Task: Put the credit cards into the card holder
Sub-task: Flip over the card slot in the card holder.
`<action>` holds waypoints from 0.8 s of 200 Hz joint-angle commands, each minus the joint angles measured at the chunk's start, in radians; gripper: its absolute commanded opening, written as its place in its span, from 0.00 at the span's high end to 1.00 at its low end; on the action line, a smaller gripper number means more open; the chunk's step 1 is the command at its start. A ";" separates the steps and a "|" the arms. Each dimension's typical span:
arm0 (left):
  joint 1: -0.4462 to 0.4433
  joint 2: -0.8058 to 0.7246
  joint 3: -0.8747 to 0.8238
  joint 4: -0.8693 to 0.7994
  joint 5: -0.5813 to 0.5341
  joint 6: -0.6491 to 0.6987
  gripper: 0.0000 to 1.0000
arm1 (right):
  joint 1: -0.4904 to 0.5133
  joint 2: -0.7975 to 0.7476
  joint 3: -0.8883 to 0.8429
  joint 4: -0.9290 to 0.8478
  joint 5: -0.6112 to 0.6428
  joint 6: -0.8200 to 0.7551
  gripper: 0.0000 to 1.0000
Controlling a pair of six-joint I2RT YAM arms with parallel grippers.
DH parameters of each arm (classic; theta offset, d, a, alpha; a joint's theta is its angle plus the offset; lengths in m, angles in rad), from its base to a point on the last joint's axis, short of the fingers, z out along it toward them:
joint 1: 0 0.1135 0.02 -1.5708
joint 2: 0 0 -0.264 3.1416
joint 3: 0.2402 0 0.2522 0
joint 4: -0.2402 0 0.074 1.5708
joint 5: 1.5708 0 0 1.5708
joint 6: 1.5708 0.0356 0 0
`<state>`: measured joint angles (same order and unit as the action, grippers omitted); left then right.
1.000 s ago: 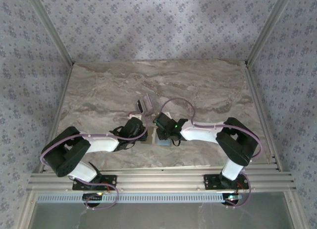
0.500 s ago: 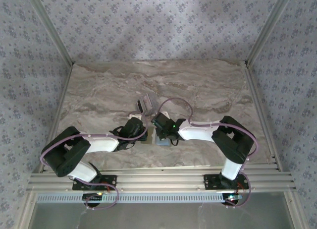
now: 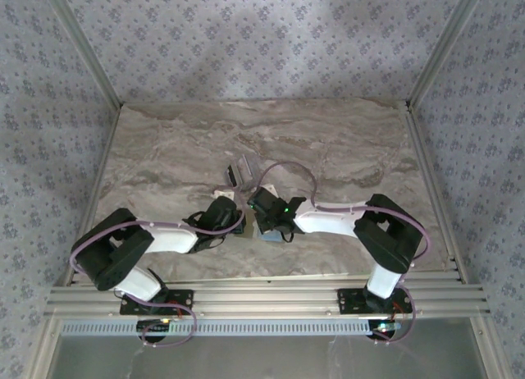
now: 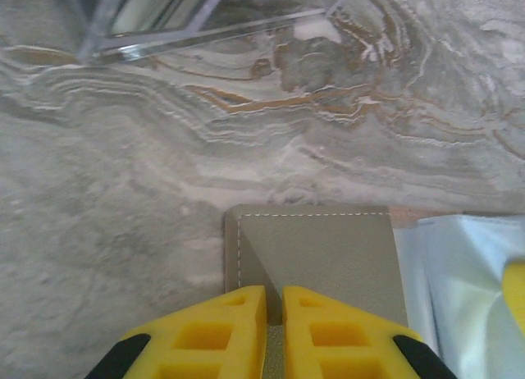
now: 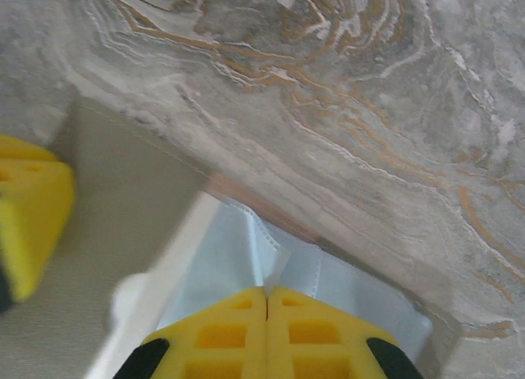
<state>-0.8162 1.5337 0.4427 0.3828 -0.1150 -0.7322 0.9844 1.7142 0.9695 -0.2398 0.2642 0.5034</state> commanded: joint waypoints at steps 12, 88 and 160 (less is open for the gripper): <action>-0.039 0.095 -0.042 -0.134 0.095 -0.040 0.87 | 0.004 -0.026 0.032 0.019 -0.073 -0.001 1.00; -0.052 0.127 -0.047 -0.103 0.082 -0.075 0.87 | -0.026 -0.013 -0.022 0.156 -0.245 0.021 0.78; -0.043 0.107 -0.048 -0.103 0.096 -0.079 0.86 | -0.056 -0.021 -0.117 0.292 -0.371 0.061 0.49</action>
<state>-0.8398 1.5734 0.4374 0.4644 -0.1497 -0.7906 0.9268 1.7096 0.8864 0.0177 -0.0425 0.5503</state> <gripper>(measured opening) 0.135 0.443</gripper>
